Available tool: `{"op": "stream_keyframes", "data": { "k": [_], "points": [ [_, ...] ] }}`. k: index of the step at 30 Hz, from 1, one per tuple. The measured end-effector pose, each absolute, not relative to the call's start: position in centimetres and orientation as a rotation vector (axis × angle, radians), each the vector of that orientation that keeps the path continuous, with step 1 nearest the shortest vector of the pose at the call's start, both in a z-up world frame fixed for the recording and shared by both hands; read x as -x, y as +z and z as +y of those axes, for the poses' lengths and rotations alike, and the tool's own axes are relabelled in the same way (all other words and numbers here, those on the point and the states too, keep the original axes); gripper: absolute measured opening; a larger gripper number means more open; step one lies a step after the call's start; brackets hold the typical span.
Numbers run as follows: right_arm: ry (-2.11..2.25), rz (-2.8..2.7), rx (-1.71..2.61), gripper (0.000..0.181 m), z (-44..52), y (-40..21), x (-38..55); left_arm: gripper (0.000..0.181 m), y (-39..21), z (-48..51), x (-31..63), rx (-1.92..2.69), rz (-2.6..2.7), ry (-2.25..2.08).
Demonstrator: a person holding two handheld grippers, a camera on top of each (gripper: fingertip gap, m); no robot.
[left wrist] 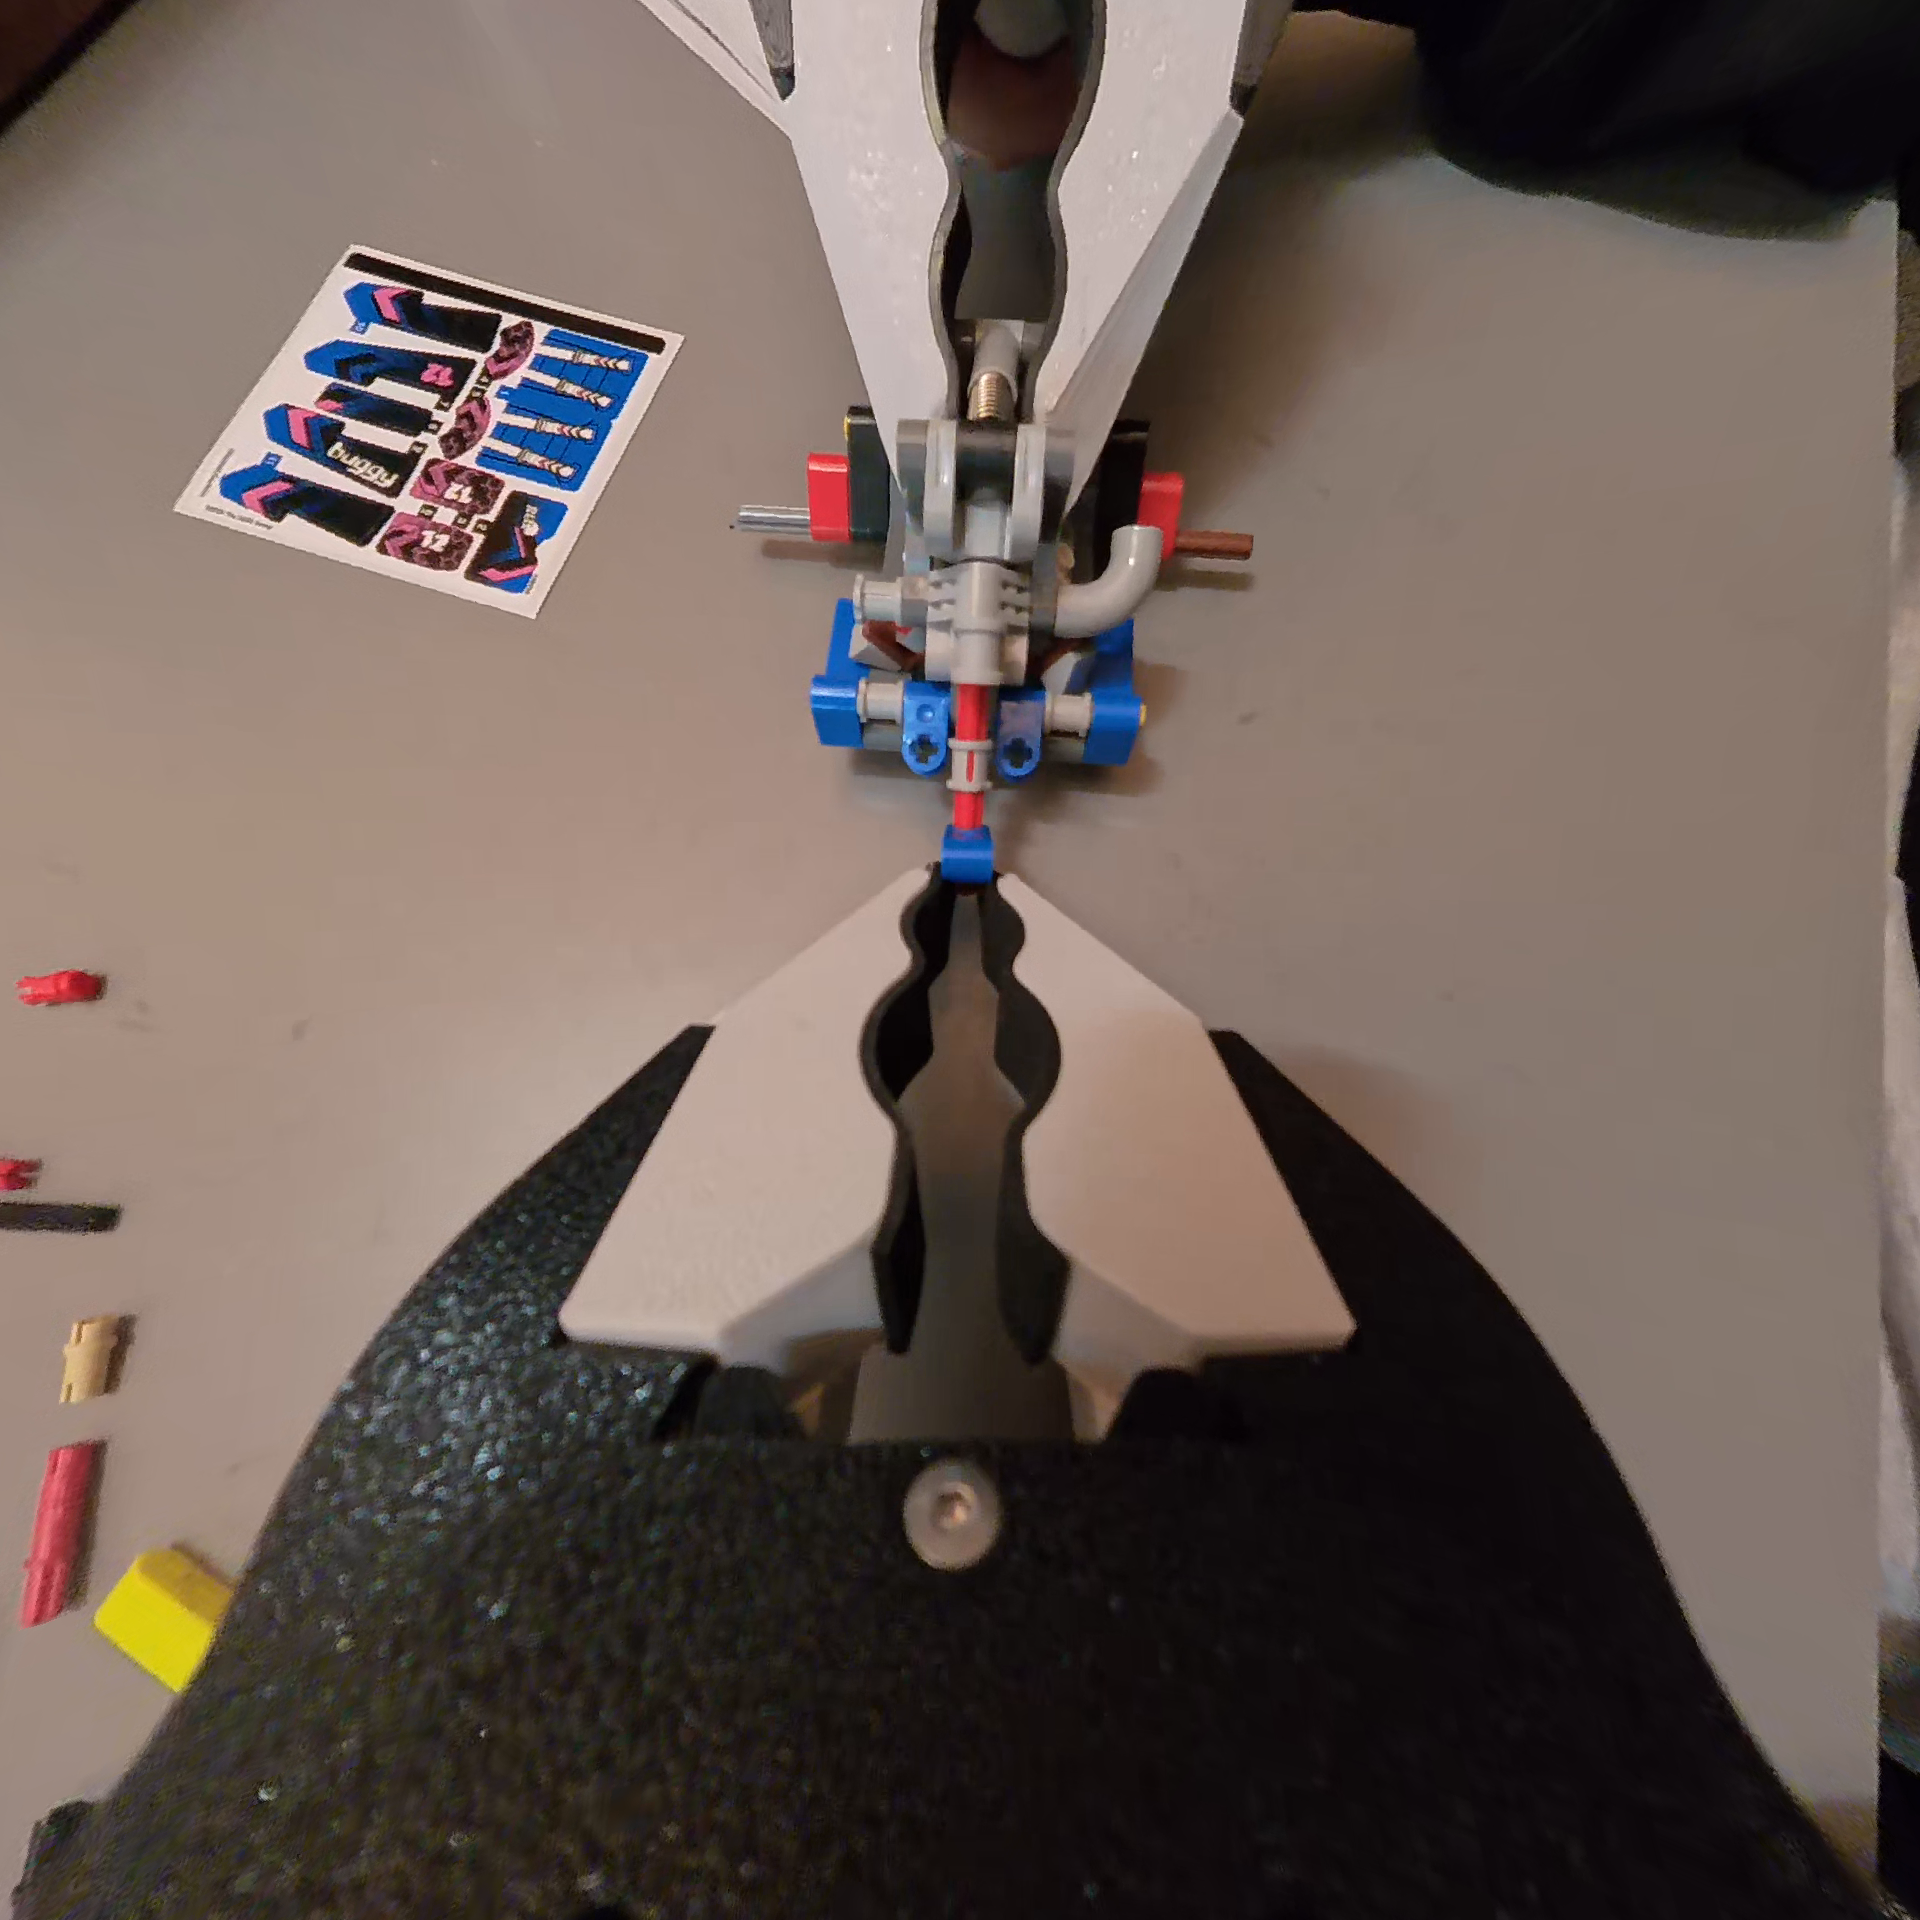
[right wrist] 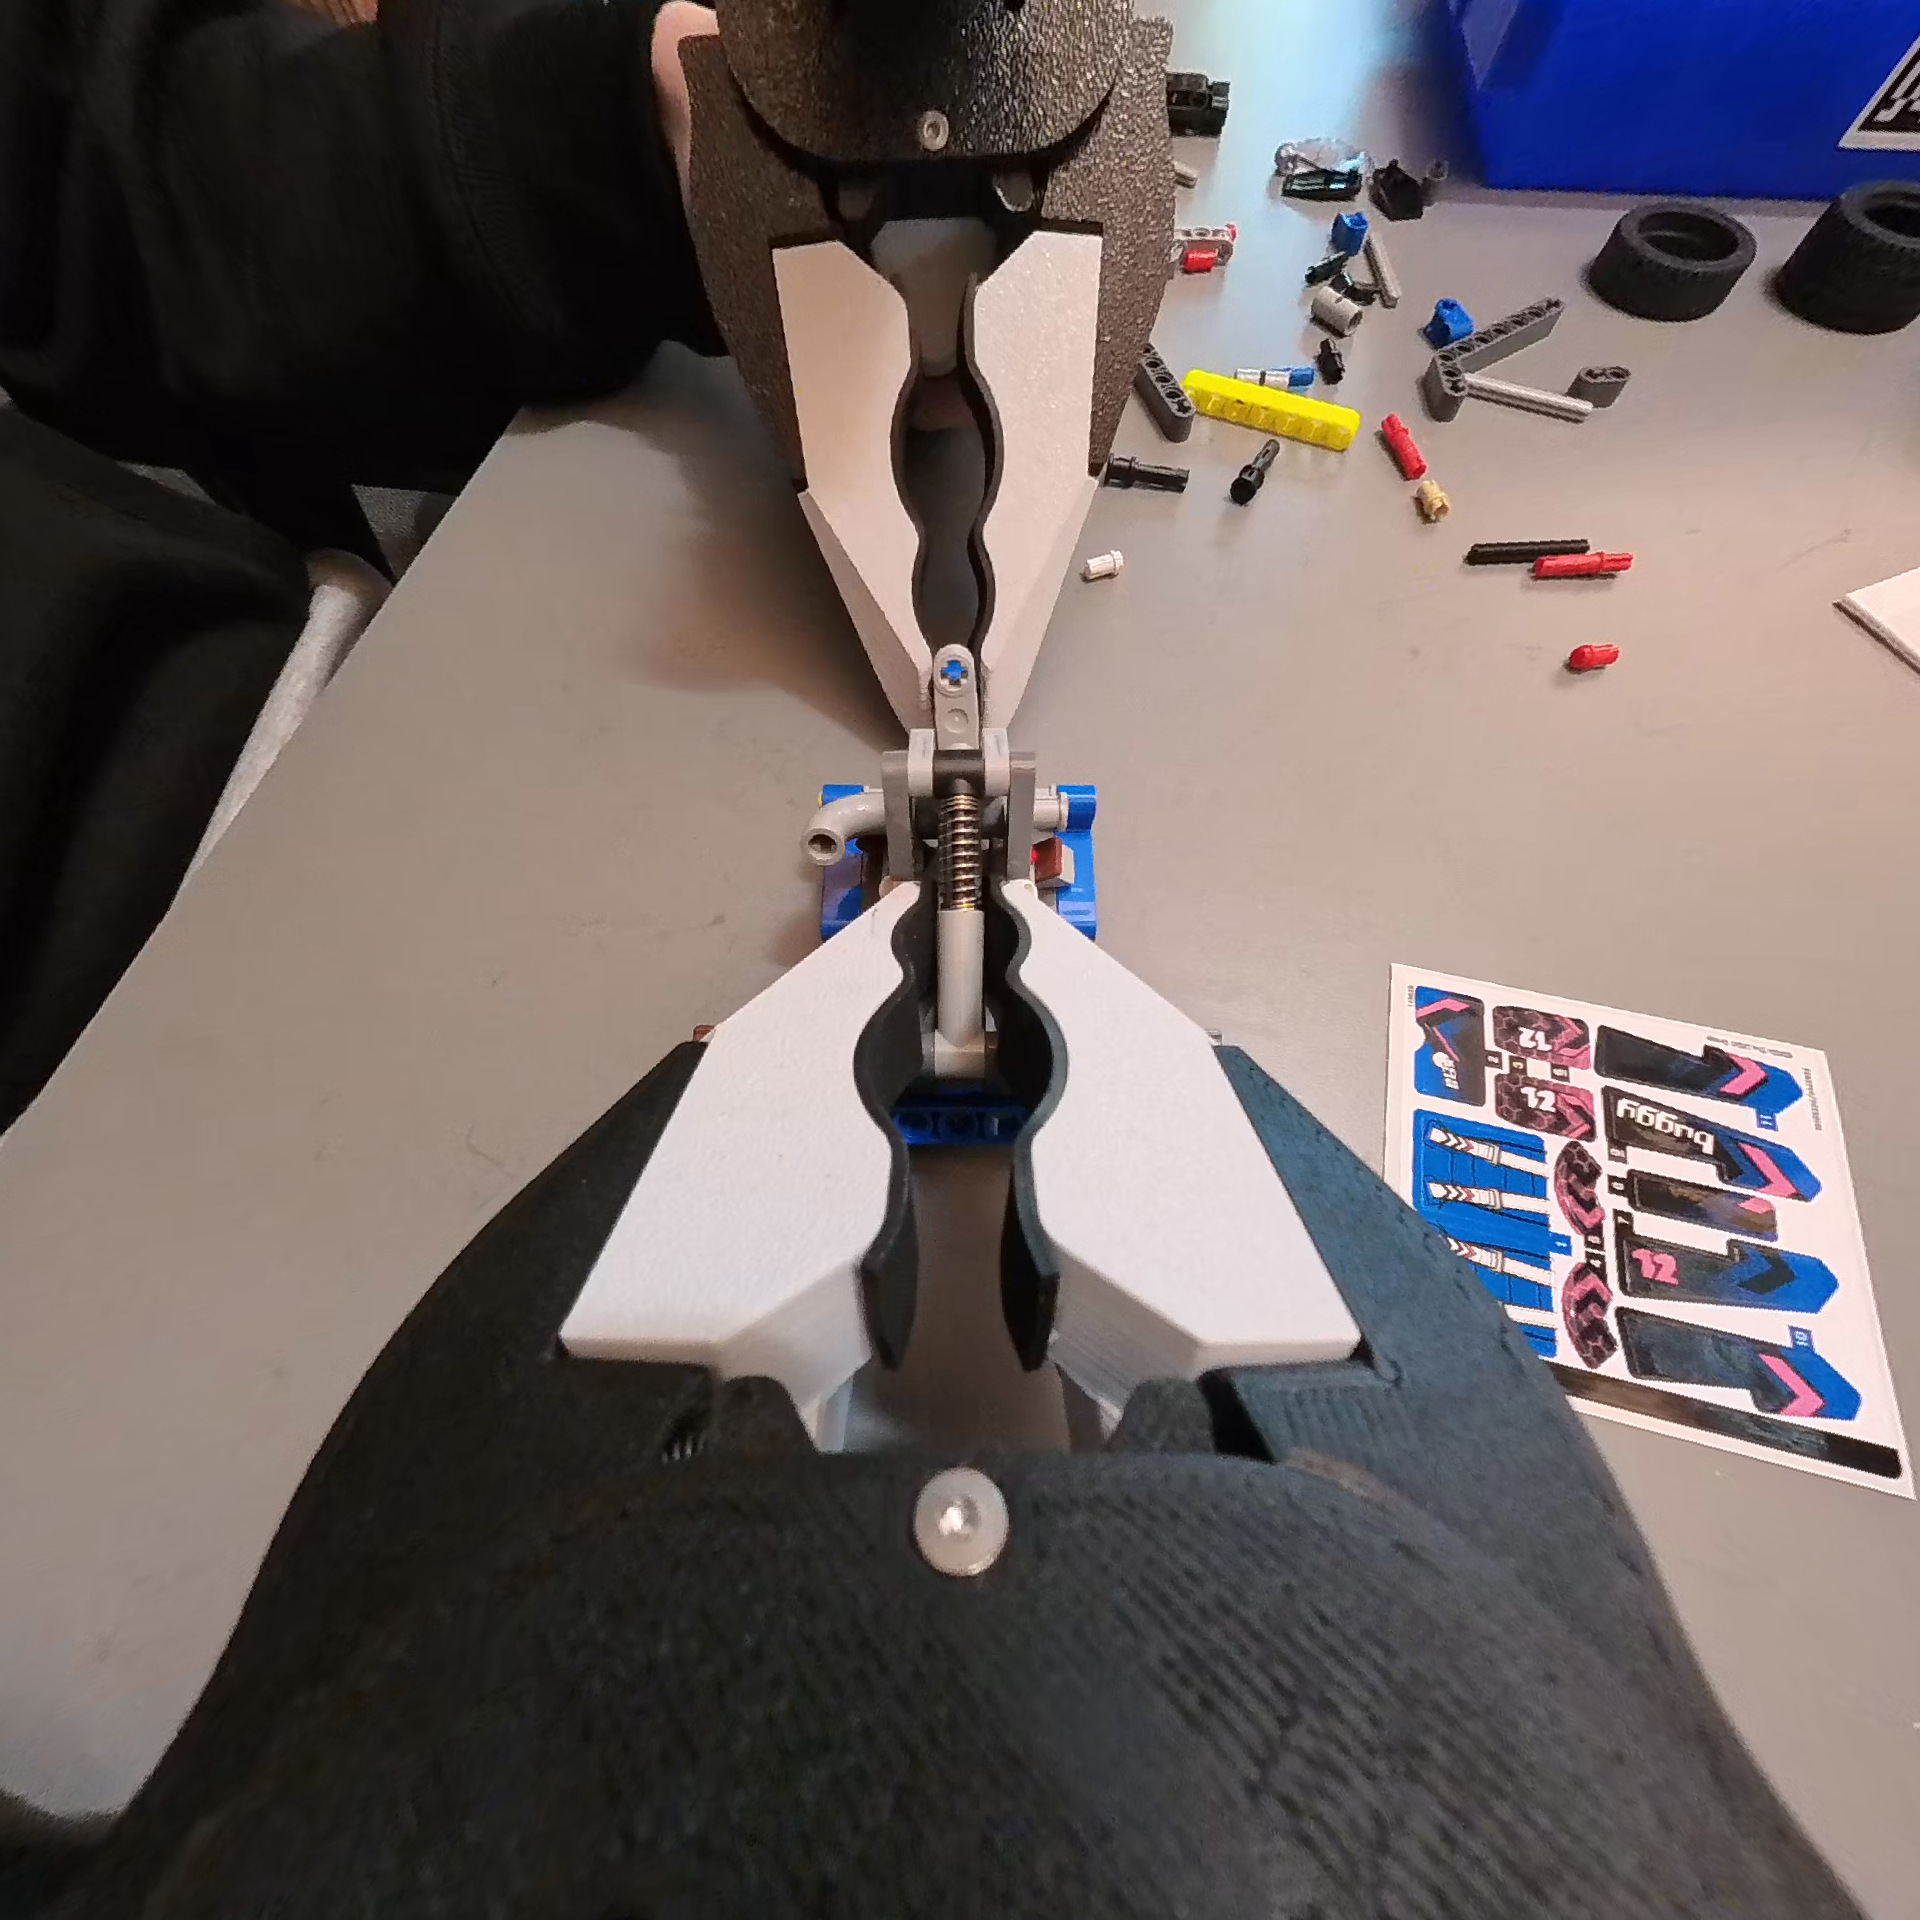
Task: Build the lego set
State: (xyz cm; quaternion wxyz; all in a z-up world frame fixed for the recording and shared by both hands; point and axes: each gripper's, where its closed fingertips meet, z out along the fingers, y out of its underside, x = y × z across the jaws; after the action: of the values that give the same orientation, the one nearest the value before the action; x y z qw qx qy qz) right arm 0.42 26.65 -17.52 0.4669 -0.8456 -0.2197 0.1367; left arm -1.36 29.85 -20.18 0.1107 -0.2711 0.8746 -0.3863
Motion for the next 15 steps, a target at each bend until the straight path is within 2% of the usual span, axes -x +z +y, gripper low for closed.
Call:
{"op": "stream_keyframes", "data": {
  "k": [15],
  "points": [
    [0.305,-0.529,2.079,0.007,26.28,-17.59,-1.1,0.002,-20.2,28.92,0.46,0.846,2.563,-1.141]
  ]
}}
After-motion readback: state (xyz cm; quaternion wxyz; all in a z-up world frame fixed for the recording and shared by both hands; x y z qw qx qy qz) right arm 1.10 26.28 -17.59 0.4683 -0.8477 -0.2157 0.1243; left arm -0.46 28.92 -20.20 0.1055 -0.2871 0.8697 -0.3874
